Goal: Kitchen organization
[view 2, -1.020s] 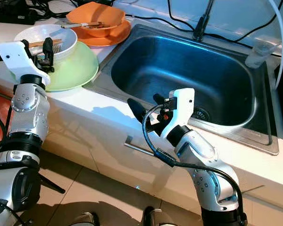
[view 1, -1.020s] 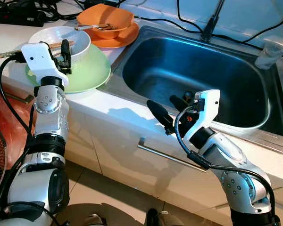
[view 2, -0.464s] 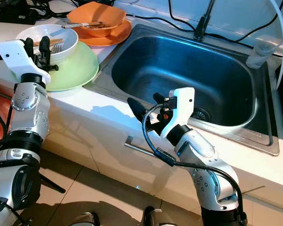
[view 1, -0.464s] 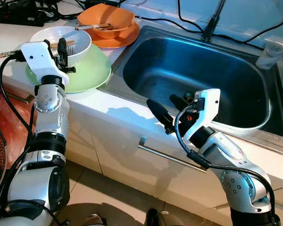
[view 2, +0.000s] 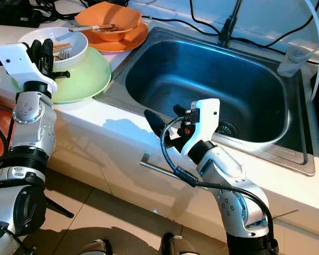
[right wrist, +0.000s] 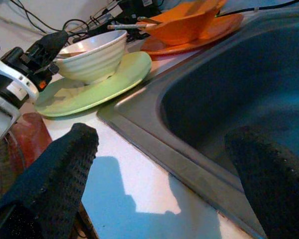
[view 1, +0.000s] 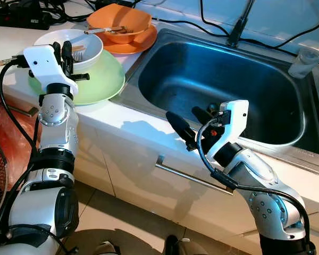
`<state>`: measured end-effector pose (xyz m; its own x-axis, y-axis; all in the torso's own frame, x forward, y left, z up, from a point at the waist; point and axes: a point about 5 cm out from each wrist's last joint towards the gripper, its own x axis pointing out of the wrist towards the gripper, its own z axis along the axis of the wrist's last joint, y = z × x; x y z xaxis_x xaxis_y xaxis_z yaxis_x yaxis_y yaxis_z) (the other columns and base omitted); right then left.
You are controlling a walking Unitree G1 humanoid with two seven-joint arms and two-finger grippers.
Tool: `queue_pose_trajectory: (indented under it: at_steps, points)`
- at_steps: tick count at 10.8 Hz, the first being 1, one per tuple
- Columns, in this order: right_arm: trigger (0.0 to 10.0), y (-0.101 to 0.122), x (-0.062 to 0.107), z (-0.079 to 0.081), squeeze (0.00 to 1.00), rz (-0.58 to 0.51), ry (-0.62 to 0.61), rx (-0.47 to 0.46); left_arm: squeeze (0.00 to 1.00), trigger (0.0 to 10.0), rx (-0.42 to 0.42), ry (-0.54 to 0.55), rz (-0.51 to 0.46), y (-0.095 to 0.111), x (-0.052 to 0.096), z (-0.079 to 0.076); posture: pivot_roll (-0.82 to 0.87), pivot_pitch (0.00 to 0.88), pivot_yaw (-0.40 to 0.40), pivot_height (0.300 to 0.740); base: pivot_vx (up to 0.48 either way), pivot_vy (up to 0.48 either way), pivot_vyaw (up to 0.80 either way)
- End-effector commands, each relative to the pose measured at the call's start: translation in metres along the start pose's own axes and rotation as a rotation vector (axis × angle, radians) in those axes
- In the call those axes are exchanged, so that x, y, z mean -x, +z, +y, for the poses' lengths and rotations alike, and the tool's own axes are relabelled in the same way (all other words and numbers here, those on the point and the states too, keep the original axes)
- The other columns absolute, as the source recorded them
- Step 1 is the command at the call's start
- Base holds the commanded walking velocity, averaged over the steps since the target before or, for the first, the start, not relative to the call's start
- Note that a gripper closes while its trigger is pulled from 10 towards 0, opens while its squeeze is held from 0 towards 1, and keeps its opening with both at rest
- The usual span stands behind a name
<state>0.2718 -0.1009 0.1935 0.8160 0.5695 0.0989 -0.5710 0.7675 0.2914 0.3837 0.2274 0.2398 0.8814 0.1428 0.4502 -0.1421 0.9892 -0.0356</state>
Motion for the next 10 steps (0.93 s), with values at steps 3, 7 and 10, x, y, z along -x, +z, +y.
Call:
queue_pose_trajectory:
  at_steps: [3, 7, 10]
  points:
    - [10.0, 0.004, -0.001, -0.005, 1.00, -0.020, -0.025, 0.015, 0.00, 0.0, 0.038, -0.016, -0.027, 0.010, -0.008, -0.004, -0.15, 0.152, -0.059, 0.740, 0.000, 0.000, 0.00]
    - [10.0, 0.005, -0.001, -0.006, 1.00, -0.029, -0.030, 0.016, 0.00, 0.0, 0.118, -0.019, 0.018, 0.020, -0.020, -0.013, -0.15, 0.149, -0.058, 0.740, 0.000, 0.000, 0.00]
    - [10.0, 0.007, -0.003, -0.007, 1.00, -0.035, -0.029, 0.019, 0.00, 0.0, 0.198, -0.025, 0.085, 0.026, -0.027, -0.020, -0.15, 0.147, -0.056, 0.740, 0.000, 0.000, 0.00]
